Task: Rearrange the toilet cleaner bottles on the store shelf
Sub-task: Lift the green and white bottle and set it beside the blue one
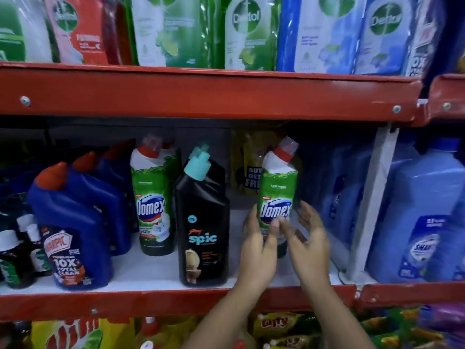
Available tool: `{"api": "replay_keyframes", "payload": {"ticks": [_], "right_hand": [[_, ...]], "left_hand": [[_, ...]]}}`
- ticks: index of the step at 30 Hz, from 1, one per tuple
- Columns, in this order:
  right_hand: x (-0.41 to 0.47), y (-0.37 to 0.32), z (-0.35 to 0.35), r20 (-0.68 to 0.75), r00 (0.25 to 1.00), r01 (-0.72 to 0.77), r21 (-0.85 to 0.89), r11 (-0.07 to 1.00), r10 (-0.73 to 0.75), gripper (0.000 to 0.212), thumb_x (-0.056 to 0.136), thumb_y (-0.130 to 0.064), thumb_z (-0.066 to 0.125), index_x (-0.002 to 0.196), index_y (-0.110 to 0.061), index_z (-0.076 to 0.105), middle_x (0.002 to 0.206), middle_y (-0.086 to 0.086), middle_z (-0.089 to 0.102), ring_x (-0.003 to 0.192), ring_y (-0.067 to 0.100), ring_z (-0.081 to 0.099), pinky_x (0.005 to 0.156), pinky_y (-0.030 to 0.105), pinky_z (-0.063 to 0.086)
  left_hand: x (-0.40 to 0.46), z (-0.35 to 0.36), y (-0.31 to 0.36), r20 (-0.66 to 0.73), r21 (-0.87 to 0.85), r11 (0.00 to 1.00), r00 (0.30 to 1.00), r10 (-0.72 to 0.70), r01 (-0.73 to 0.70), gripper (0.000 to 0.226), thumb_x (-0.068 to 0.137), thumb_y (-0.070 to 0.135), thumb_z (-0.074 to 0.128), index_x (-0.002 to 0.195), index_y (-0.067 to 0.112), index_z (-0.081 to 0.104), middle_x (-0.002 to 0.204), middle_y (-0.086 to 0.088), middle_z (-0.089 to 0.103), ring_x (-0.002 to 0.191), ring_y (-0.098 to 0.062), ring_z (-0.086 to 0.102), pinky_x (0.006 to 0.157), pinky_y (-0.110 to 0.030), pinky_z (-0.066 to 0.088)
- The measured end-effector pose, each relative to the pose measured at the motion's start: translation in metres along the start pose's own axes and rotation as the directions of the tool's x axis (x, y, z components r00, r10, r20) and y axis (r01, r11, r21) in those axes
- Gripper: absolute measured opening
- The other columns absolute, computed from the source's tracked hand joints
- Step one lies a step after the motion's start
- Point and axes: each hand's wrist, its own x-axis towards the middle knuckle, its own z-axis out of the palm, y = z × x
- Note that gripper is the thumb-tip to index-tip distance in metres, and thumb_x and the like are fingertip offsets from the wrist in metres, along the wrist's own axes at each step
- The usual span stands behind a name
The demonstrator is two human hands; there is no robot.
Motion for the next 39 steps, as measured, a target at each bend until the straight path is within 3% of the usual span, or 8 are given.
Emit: {"api": "replay_keyframes", "payload": {"ticks": [3, 8, 11, 14, 23, 29, 34, 39], "right_hand": [[0.014, 0.013, -0.002, 0.042, 0.999, -0.018, 0.011, 1.0, 0.018, 0.062, 0.085, -0.031, 0.072, 0.142, -0.013, 0.051, 0.137, 0.004, 0.062, 0.125, 0.018, 0.059, 0.092, 0.018, 0.047], [0.023, 0.015, -0.006, 0.116, 0.993, -0.044, 0.056, 0.997, 0.038, 0.033, 0.085, -0.02, 0.076, 0.116, -0.018, 0.066, 0.109, -0.001, 0.074, 0.09, -0.01, 0.066, 0.072, 0.005, 0.049], [0.019, 0.014, -0.01, 0.133, 0.991, -0.026, 0.052, 0.998, 0.019, 0.025, 0.086, -0.019, 0.075, 0.109, -0.027, 0.066, 0.105, -0.008, 0.075, 0.095, -0.007, 0.068, 0.079, 0.011, 0.053], [0.006, 0.009, -0.015, 0.106, 0.994, 0.016, 0.038, 0.999, -0.02, 0.03, 0.087, -0.021, 0.074, 0.117, -0.016, 0.068, 0.111, -0.003, 0.075, 0.103, 0.004, 0.07, 0.089, 0.021, 0.056], [-0.058, -0.045, -0.023, -0.035, 0.996, 0.088, 0.082, 0.993, -0.085, 0.031, 0.084, -0.031, 0.068, 0.112, -0.044, 0.062, 0.107, -0.035, 0.072, 0.105, -0.007, 0.067, 0.086, 0.01, 0.051], [-0.096, -0.084, -0.005, -0.087, 0.988, 0.137, 0.092, 0.986, -0.129, 0.031, 0.085, -0.03, 0.07, 0.113, -0.043, 0.066, 0.105, -0.034, 0.073, 0.105, -0.005, 0.069, 0.081, 0.008, 0.051], [-0.124, -0.103, 0.03, -0.059, 0.988, 0.145, 0.113, 0.983, -0.139, 0.034, 0.09, -0.025, 0.07, 0.124, -0.023, 0.07, 0.116, -0.008, 0.076, 0.107, 0.009, 0.072, 0.079, 0.016, 0.056], [-0.145, -0.119, 0.08, 0.012, 0.993, 0.117, 0.194, 0.974, -0.121, 0.034, 0.088, -0.024, 0.07, 0.122, -0.022, 0.07, 0.105, -0.023, 0.077, 0.098, -0.002, 0.072, 0.075, 0.012, 0.053]], "left_hand": [[0.017, 0.01, -0.007, -0.15, 0.0, 1.0, 0.989, -0.014, 0.014, 0.039, 0.092, 0.044, 0.051, 0.129, 0.03, 0.05, 0.124, 0.003, 0.06, 0.117, -0.015, 0.058, 0.092, -0.022, 0.044], [0.022, 0.015, -0.014, -0.282, -0.046, 0.998, 0.959, 0.021, -0.035, 0.018, 0.086, 0.049, 0.055, 0.104, 0.051, 0.055, 0.107, -0.002, 0.072, 0.099, -0.02, 0.069, 0.088, -0.047, 0.056], [0.013, 0.014, -0.011, -0.301, -0.016, 0.998, 0.952, 0.059, -0.067, 0.022, 0.09, 0.039, 0.059, 0.111, 0.031, 0.056, 0.105, -0.003, 0.072, 0.098, -0.021, 0.068, 0.086, -0.048, 0.056], [0.0, 0.012, -0.004, -0.3, 0.019, 0.995, 0.949, 0.099, -0.098, 0.028, 0.092, 0.034, 0.062, 0.117, 0.022, 0.058, 0.107, -0.001, 0.073, 0.098, -0.018, 0.069, 0.083, -0.044, 0.057], [-0.045, -0.021, 0.034, -0.202, -0.043, 0.981, 0.964, 0.175, -0.188, 0.028, 0.093, 0.021, 0.065, 0.121, 0.021, 0.061, 0.106, 0.017, 0.069, 0.099, 0.003, 0.066, 0.082, -0.019, 0.055], [-0.066, -0.071, 0.051, -0.212, -0.056, 0.98, 0.961, 0.175, -0.191, 0.035, 0.091, 0.035, 0.066, 0.124, 0.024, 0.06, 0.115, 0.007, 0.071, 0.106, -0.007, 0.067, 0.086, -0.042, 0.058], [-0.078, -0.127, 0.059, -0.249, -0.083, 0.985, 0.96, 0.125, -0.15, 0.037, 0.087, 0.032, 0.072, 0.121, 0.02, 0.065, 0.113, 0.005, 0.073, 0.105, -0.006, 0.068, 0.087, -0.038, 0.059], [-0.08, -0.186, 0.052, -0.302, -0.032, 0.988, 0.944, 0.136, -0.152, 0.041, 0.084, 0.032, 0.073, 0.121, 0.016, 0.066, 0.112, 0.004, 0.074, 0.104, -0.007, 0.069, 0.087, -0.039, 0.06]]}}
